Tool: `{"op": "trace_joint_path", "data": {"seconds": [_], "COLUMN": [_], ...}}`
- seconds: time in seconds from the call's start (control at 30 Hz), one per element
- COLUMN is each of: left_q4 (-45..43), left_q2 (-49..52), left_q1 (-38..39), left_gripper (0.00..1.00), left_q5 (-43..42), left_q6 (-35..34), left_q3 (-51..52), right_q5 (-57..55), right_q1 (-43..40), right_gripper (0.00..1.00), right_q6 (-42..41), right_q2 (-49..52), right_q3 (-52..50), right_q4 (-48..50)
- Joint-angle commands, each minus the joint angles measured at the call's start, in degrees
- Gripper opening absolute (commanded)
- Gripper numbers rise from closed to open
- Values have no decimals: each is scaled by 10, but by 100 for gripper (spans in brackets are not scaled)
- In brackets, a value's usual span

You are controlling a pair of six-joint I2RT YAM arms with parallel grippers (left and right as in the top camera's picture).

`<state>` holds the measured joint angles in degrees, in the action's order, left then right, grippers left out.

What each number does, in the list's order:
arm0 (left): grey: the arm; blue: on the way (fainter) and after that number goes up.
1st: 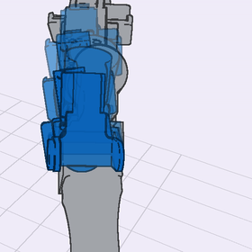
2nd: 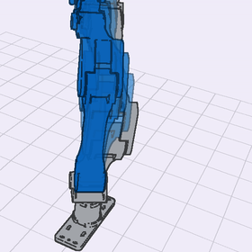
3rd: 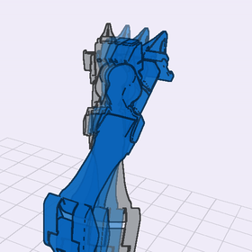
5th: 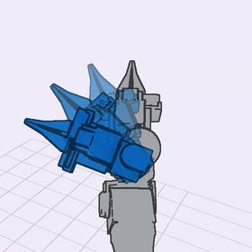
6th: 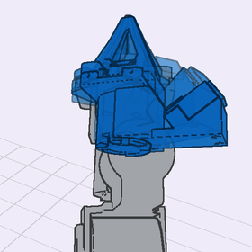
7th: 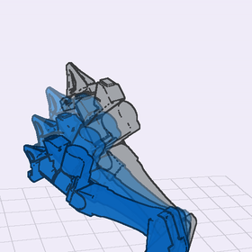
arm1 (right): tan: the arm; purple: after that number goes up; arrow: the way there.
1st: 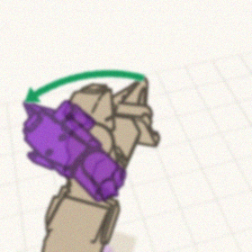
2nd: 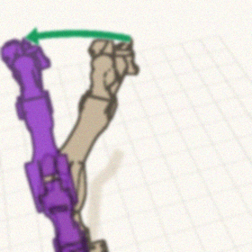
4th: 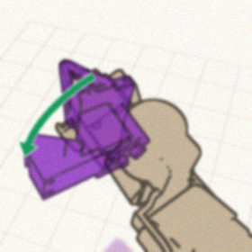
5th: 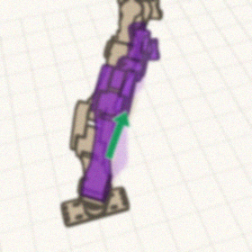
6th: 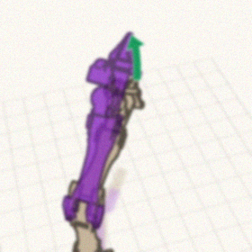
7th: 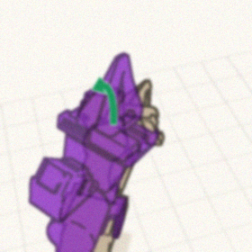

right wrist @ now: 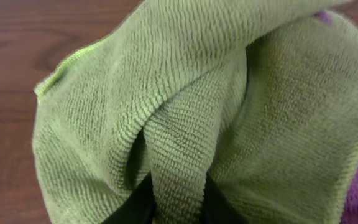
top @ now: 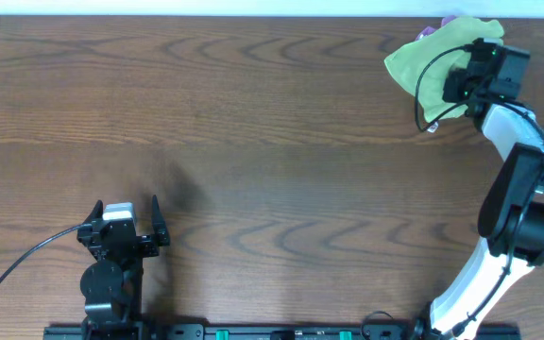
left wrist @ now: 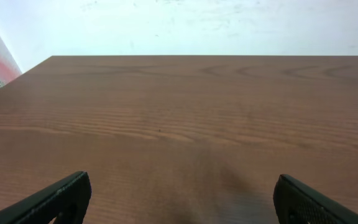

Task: Fold the cloth
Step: 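Reach the right gripper to the cloth pile and grasp the green cloth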

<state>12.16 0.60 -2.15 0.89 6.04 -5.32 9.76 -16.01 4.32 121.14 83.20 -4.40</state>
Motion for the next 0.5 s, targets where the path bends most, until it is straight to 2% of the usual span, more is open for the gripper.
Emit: {"op": "trace_joint_path", "data": {"seconds": [0.0,0.1,0.17,0.33,0.47], "left_q4": [21,21,21,21,21], "left_q2": [-3,-3,-3,-3,-3], "left_q1": [-2,-2,-2,-2,-2], "left_gripper": [95,95,95,95,95], "left_q5": [10,10,10,10,10], "left_q6": [4,4,4,4,4], "left_q3": [10,10,10,10,10], "right_q5": [12,12,12,12,9], "right_q1": [-2,-2,-1,14,38], "right_gripper": [16,11,1,1,1], "right_q6": [-5,5,5,8,49], "right_q2": [-19,-25,-28,-45,-78], "right_q3": [44,77,99,153,180], "right_q4": [-27,-76,-111,-189,-236]}}
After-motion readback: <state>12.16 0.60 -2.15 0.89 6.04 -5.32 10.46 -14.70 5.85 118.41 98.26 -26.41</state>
